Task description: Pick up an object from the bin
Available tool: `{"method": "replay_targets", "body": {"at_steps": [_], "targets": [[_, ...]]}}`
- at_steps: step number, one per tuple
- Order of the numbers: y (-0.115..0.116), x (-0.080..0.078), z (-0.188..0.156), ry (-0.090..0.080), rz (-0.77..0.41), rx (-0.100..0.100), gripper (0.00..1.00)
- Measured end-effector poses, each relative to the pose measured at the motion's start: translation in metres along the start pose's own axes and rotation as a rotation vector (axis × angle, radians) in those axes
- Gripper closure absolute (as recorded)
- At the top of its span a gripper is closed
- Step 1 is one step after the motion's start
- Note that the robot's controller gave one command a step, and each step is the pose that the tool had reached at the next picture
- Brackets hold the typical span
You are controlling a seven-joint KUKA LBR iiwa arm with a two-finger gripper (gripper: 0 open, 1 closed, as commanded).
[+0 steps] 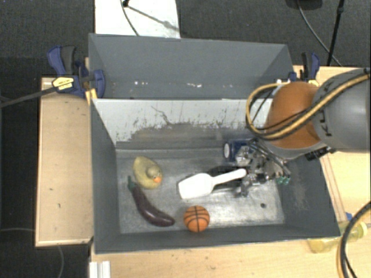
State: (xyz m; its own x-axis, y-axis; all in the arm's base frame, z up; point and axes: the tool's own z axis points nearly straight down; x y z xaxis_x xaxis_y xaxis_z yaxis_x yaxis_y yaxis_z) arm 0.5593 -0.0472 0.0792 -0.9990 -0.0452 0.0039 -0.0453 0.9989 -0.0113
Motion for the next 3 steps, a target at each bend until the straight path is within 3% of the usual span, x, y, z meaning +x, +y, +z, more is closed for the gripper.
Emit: {"method": "replay_targets", "body": {"at_steps": [3], "targets": [[0.003, 0.002, -0.041, 0.0, -0.002, -0.012, 1.0]]}}
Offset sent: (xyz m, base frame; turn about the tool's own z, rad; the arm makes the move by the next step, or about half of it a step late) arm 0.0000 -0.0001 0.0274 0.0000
